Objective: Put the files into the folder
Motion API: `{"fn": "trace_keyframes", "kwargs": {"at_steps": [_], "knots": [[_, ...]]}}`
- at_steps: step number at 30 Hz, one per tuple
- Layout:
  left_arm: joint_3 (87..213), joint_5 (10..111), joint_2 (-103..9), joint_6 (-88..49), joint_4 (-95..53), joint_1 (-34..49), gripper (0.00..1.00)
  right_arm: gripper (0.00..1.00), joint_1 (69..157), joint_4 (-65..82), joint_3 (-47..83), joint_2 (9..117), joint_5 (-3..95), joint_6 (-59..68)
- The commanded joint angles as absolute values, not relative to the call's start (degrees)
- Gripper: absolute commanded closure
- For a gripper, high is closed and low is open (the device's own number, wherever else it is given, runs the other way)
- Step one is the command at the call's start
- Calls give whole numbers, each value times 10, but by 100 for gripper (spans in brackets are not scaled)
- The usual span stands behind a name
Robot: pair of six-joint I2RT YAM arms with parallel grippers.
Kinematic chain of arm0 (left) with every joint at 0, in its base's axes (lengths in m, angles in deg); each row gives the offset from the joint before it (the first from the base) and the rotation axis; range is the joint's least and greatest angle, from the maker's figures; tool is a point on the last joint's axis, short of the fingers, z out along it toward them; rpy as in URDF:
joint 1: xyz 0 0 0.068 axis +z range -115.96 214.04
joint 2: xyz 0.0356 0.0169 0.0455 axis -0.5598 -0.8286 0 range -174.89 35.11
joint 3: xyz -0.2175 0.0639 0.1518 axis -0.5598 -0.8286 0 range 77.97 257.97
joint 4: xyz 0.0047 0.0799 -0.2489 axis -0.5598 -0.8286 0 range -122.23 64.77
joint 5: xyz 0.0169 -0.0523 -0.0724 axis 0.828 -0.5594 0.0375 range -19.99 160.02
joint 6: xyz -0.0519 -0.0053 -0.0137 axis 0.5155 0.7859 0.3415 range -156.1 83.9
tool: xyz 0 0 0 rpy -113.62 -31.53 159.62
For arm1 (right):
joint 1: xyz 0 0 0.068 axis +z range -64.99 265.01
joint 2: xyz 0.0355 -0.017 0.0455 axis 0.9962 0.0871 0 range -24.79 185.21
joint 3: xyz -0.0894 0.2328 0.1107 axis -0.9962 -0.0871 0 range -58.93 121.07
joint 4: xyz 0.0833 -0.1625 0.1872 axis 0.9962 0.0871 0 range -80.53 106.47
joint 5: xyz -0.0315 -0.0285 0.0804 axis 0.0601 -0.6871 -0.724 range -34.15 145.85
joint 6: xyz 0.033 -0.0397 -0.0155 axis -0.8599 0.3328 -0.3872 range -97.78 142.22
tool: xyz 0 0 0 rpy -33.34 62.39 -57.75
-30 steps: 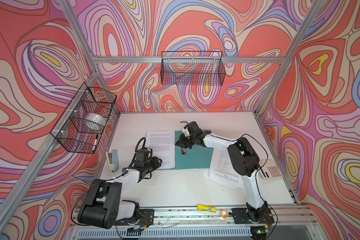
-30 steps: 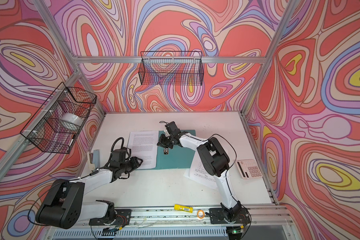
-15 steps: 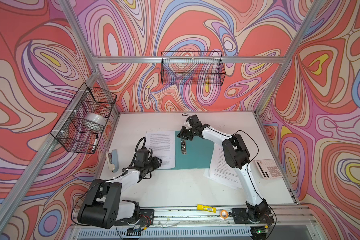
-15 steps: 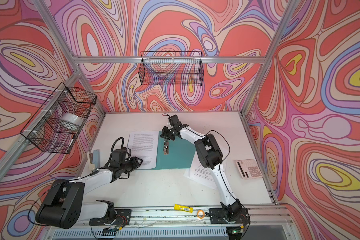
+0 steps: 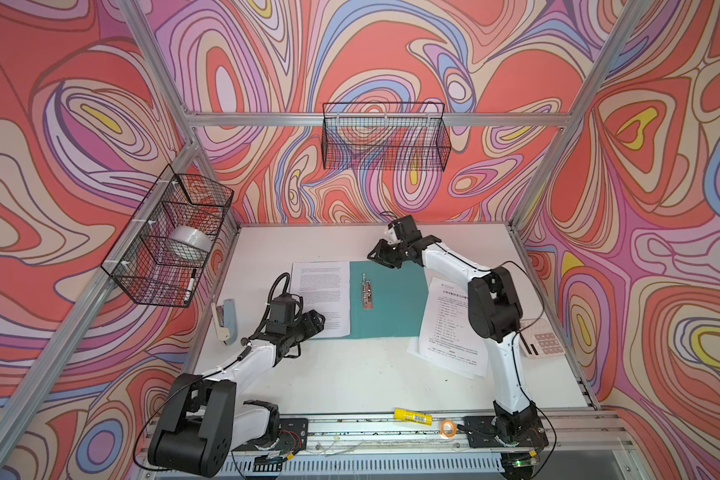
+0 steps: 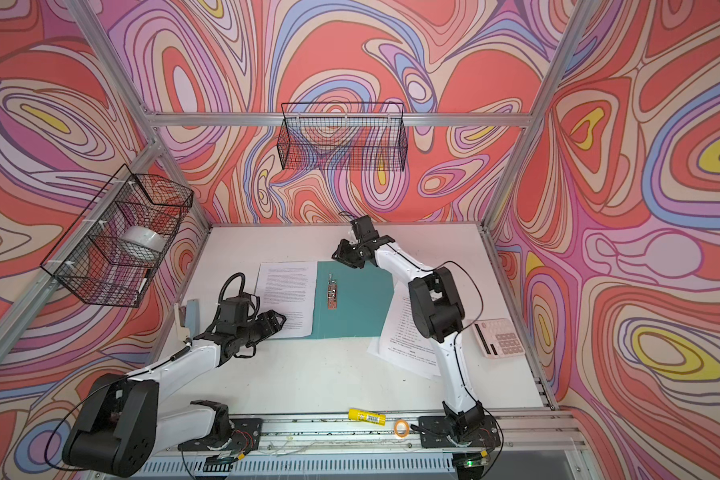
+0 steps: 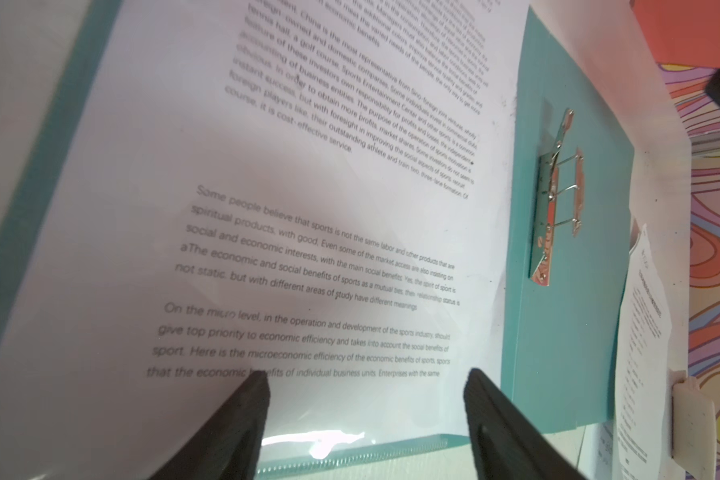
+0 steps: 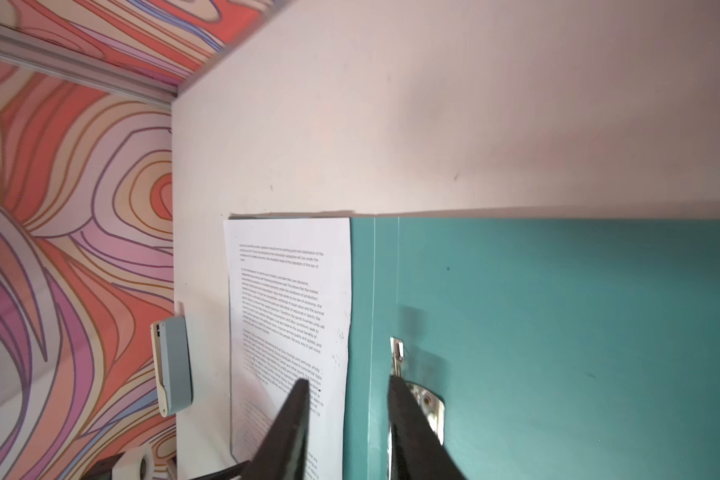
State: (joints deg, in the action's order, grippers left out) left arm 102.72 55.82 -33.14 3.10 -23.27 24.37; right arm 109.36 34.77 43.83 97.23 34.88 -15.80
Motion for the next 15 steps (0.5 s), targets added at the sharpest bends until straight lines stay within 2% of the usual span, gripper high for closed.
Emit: {"fn": "trace_keyframes", "kwargs": {"at_steps": [1, 8, 15], "knots": [[1053, 601, -280, 18, -277, 243, 13, 59, 1070, 385, 365, 870, 427, -108], [1125, 638, -255, 3, -330, 210, 11, 58, 1059, 367, 189, 713, 492, -107], [1216, 659, -309, -27, -344, 139, 14, 59, 1036, 309, 58, 612, 494, -128]]}}
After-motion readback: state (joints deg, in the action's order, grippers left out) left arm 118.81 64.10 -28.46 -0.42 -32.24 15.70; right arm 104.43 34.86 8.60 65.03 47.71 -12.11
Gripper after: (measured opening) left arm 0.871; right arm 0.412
